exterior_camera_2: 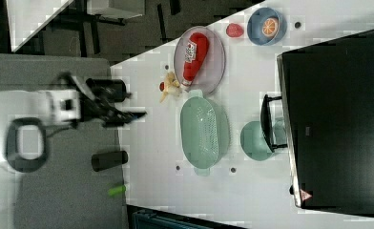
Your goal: Drag strainer left to right.
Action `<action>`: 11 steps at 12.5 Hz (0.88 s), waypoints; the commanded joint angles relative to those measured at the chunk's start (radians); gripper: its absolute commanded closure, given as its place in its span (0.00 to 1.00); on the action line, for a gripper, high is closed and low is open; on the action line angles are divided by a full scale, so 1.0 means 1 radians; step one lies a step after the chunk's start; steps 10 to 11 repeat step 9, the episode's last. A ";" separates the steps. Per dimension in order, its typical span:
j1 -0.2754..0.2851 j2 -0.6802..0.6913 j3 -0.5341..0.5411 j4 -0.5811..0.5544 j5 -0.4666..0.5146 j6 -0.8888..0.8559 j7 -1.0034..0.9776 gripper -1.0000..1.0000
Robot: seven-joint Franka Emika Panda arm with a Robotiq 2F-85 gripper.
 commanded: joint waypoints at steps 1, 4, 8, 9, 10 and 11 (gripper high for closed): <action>-0.027 -0.008 -0.076 0.110 -0.036 -0.072 -0.242 0.00; -0.026 -0.023 -0.079 0.195 -0.031 -0.241 -0.240 0.00; -0.026 -0.026 -0.083 0.207 -0.028 -0.303 -0.243 0.00; -0.026 -0.026 -0.083 0.207 -0.028 -0.303 -0.243 0.00; -0.026 -0.026 -0.083 0.207 -0.028 -0.303 -0.243 0.00; -0.026 -0.026 -0.083 0.207 -0.028 -0.303 -0.243 0.00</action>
